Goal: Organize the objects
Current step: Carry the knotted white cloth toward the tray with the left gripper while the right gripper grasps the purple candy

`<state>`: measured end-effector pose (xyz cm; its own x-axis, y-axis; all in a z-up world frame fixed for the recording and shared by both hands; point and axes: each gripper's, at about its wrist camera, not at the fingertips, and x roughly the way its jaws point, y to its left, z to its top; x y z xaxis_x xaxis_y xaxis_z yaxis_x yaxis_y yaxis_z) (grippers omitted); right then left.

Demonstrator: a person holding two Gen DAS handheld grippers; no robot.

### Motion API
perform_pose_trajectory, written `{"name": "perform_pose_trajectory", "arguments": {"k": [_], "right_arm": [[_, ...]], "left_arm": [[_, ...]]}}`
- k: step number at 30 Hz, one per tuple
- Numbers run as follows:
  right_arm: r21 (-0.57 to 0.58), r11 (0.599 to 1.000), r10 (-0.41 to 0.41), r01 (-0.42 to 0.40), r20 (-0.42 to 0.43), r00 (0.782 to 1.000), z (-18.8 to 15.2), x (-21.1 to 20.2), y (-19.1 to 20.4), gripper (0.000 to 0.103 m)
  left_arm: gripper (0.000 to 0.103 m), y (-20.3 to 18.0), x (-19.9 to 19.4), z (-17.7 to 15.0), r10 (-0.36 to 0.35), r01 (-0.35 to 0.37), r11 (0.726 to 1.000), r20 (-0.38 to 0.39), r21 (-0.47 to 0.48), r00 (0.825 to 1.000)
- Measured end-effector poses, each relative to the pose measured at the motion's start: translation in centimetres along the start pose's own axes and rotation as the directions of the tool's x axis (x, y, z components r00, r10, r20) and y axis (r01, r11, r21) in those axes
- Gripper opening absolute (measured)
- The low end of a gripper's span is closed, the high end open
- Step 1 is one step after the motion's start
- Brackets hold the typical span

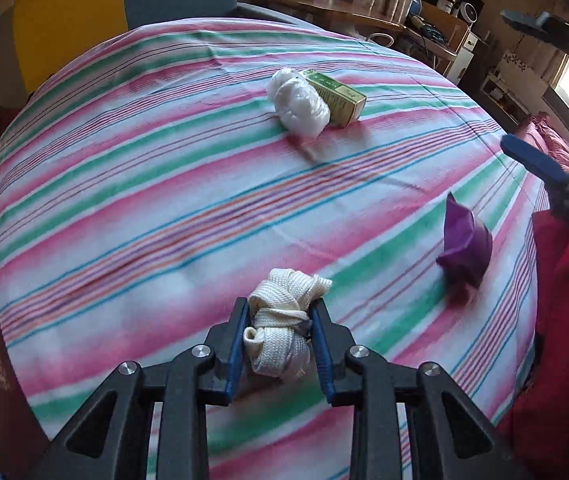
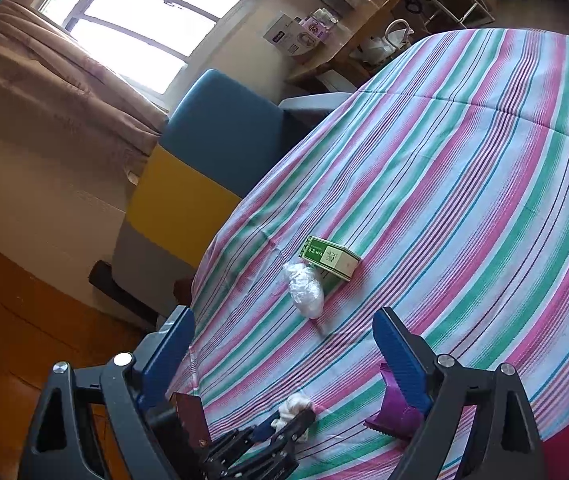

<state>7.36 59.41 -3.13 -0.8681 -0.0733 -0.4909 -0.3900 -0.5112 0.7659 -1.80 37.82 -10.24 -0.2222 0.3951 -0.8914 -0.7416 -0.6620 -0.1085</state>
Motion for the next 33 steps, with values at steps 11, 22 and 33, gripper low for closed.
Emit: {"name": "perform_pose_trajectory", "arguments": {"k": [11,22,33], "right_arm": [[-0.088,0.979,-0.191,0.181,-0.11,0.976,-0.7,2.5,0.7,0.092],[-0.064,0.832,-0.553,0.55,-0.151,0.819,-1.0,4.0,-1.5,0.092],[-0.223,0.789,-0.614,0.573,-0.306,0.727,-2.8,6.7,-1.3,0.066]], "left_arm": [[0.029,0.5,-3.2,-5.7,-0.005,0.005,1.0,0.049,-0.014,0.999],[0.029,1.0,-4.7,-6.7,-0.039,0.042,0.998,0.063,-0.047,0.997],[0.029,3.1,-11.5,-7.6,-0.073,0.09,0.993,0.21,-0.075,0.975]]}}
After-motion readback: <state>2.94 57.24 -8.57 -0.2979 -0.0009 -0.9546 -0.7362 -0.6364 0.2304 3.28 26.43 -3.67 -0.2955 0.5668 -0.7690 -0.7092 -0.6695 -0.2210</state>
